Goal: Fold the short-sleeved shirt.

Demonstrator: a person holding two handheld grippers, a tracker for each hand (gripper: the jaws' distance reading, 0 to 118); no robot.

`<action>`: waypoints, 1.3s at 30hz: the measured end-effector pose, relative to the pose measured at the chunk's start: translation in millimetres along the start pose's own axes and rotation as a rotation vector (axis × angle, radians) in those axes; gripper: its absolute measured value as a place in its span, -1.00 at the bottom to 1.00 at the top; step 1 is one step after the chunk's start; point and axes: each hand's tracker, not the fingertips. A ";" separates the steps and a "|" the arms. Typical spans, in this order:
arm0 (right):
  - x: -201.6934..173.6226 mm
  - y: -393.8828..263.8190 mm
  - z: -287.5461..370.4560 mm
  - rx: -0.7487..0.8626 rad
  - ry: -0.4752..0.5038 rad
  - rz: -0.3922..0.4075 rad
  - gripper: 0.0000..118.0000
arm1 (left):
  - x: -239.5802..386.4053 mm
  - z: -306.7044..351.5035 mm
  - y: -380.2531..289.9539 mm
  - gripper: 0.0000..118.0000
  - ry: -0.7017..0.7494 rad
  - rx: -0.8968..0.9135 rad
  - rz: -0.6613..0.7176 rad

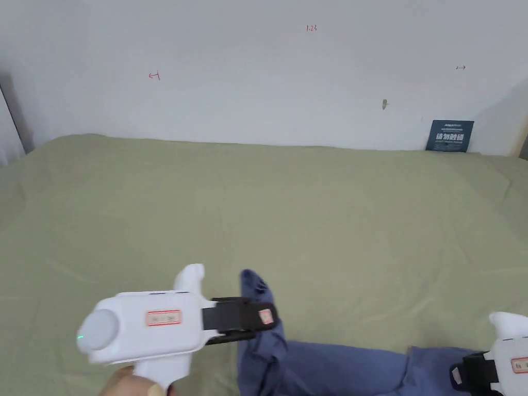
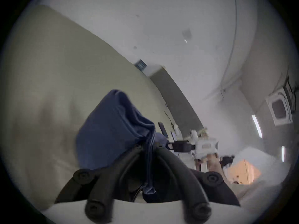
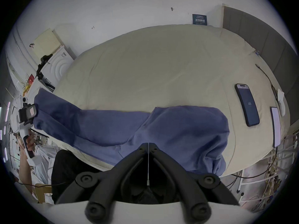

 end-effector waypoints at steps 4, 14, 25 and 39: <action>5.8 -1.8 -2.8 -0.004 -0.005 -0.010 -0.99 | 10.6 -72.0 -17.8 -0.84 0.008 -0.151 0.002; 16.6 -2.2 -10.9 -0.028 -0.009 -0.009 -0.99 | -12.9 -92.5 -40.4 0.33 0.010 -0.162 0.097; 22.1 -3.2 -8.3 -0.015 -0.016 -0.029 -0.99 | -44.5 -126.8 -59.6 -0.99 -0.006 -0.165 0.262; 15.6 -6.1 -11.8 -0.044 -0.012 -0.015 -0.99 | -38.8 -148.1 -76.4 -1.00 0.091 -0.254 0.257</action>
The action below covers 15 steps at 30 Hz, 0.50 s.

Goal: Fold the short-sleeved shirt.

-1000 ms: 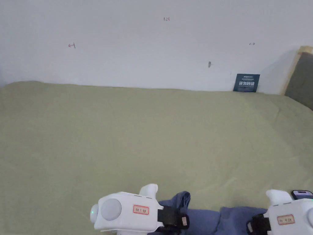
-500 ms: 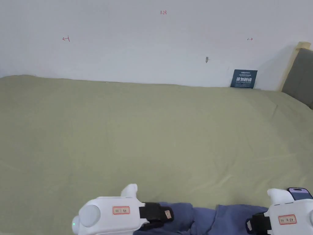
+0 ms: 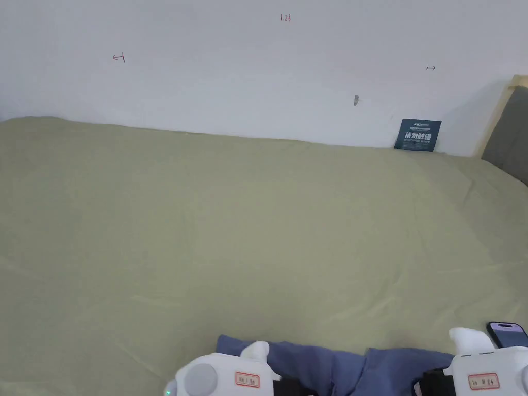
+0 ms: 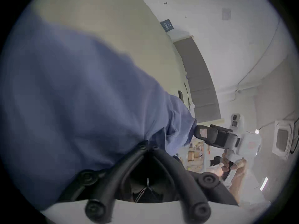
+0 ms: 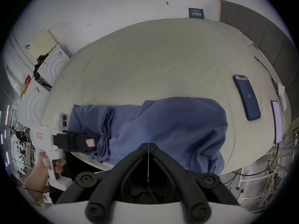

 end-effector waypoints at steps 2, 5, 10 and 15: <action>-2.0 2.7 2.6 0.004 0.007 0.013 -0.99 | 1.8 46.3 9.4 -1.00 -0.029 0.047 -0.080; -7.2 6.1 2.9 0.000 -0.015 0.050 -0.99 | -15.6 101.6 22.4 -1.00 0.040 0.066 -0.100; -12.6 8.5 -0.4 0.002 0.003 0.056 -0.99 | -51.1 145.6 28.2 -1.00 0.150 0.067 -0.062; -17.2 6.0 -7.2 -0.016 0.004 0.063 -0.99 | -58.1 139.1 31.0 -0.10 0.182 0.061 -0.050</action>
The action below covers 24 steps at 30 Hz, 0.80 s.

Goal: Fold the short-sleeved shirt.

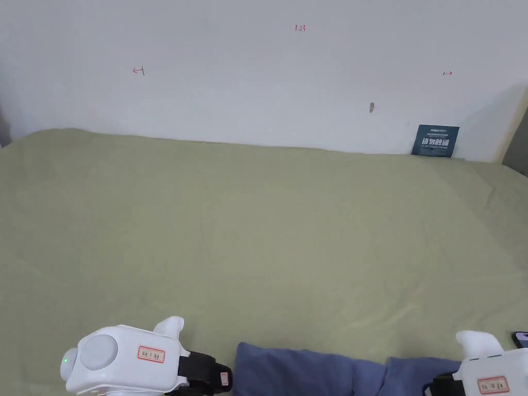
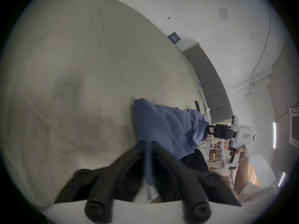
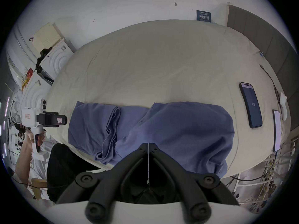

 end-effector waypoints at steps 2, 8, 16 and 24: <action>-1.0 -2.1 -0.1 -0.007 -0.001 0.011 -0.99 | -2.5 -5.7 -0.5 0.88 0.000 -0.002 0.015; 0.7 -3.4 5.4 0.000 0.006 -0.002 -0.99 | -17.2 -38.3 -12.5 0.93 -0.228 0.067 0.141; 3.0 -4.7 13.1 0.012 -0.003 -0.012 -0.99 | -15.7 -73.8 -24.4 -0.84 -0.224 0.071 0.201; 3.3 0.7 12.6 0.012 -0.018 0.005 -0.99 | -30.1 10.3 -5.8 -0.84 -0.173 0.104 0.208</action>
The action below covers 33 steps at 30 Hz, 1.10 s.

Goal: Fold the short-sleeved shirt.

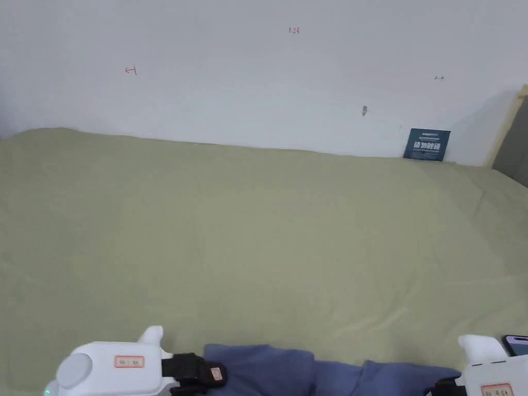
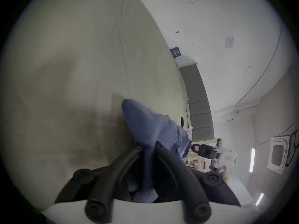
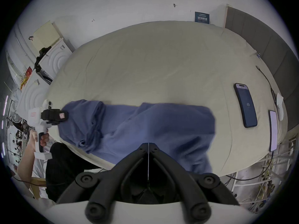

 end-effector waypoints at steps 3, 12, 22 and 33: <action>-6.6 7.8 -4.3 0.013 0.029 -0.002 -0.99 | 4.0 67.0 16.7 -0.84 0.092 0.109 -0.022; -38.4 23.6 -27.8 0.001 0.081 0.057 -0.99 | 56.8 176.5 13.9 -0.84 0.389 0.250 0.046; -37.5 11.8 -23.0 -0.009 0.092 0.050 -0.99 | 145.5 8.2 5.9 -0.84 0.161 -0.016 -0.152; -3.5 1.3 -11.8 -0.001 0.037 -0.017 -0.99 | 115.0 -78.4 -0.2 0.65 0.025 -0.132 -0.020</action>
